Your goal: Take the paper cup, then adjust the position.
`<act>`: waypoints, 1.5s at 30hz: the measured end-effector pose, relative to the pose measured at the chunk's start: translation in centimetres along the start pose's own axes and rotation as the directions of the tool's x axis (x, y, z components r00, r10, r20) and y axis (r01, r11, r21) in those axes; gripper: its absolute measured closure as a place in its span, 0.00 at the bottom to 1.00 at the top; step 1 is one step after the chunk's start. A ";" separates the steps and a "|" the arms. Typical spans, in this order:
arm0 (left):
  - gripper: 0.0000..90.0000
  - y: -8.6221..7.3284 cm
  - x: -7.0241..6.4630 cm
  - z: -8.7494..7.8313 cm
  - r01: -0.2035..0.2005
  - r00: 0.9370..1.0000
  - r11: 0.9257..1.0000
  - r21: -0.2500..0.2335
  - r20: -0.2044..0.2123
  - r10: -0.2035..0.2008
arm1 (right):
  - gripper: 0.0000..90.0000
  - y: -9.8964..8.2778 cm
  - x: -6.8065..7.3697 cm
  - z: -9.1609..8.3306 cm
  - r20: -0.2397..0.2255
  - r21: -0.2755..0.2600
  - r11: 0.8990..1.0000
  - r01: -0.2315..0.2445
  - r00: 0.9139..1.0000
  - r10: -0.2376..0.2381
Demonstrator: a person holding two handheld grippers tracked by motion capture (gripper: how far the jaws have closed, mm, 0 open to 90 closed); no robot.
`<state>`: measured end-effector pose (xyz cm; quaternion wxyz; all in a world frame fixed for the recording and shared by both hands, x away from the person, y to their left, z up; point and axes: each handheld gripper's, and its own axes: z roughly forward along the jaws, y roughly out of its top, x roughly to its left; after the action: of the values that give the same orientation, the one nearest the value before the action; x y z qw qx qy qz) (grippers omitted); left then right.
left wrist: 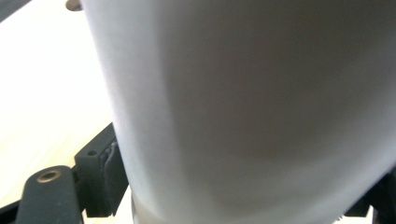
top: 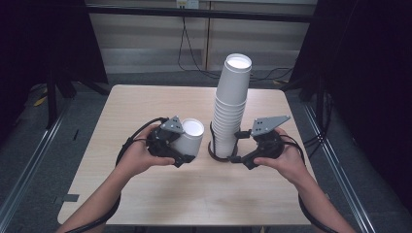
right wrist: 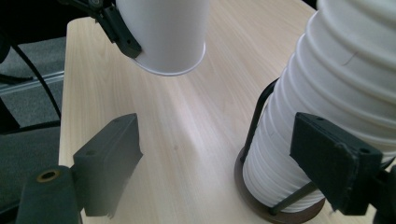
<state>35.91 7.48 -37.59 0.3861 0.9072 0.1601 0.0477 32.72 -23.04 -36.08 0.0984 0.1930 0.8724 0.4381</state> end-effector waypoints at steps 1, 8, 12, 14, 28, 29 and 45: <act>0.18 0.0 0.0 0.1 -0.008 1.000 1.000 0.009 0.001 0.008 | 0.17 -0.1 0.0 0.1 -0.008 0.000 1.000 0.003 1.000 -0.003; 0.18 -0.4 -0.4 0.9 -0.018 1.000 0.999 0.029 0.013 0.018 | 0.18 -0.3 0.5 0.7 -0.037 0.025 1.000 0.015 0.999 -0.014; 0.18 -0.4 -0.5 0.9 -0.031 0.999 0.999 0.043 0.018 0.030 | 0.17 -0.3 0.7 0.9 -0.042 0.038 0.999 0.023 0.999 -0.021; 0.18 -0.3 -0.5 1.0 -0.028 0.999 0.999 0.034 0.020 0.027 | 0.17 -0.2 0.8 1.0 -0.043 0.040 0.999 0.027 0.999 -0.025; 0.18 -0.6 -0.7 1.4 -0.060 0.998 0.994 0.088 0.029 0.058 | 0.17 0.3 1.0 1.4 -0.063 0.054 0.997 0.052 0.997 -0.049; 0.18 -0.6 -0.7 1.5 -0.057 0.998 0.994 0.091 0.032 0.054 | 0.17 0.3 1.0 1.5 -0.065 0.057 0.997 0.054 0.997 -0.050; 0.18 -0.9 -0.7 2.2 -0.067 0.997 0.989 0.130 0.050 0.061 | 0.18 0.8 1.3 1.9 -0.083 0.076 0.994 0.077 0.994 -0.070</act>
<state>35.45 6.32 -39.71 0.3273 0.9362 0.1249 0.0285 32.36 -20.68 -36.54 0.0715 0.1467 0.8989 0.4066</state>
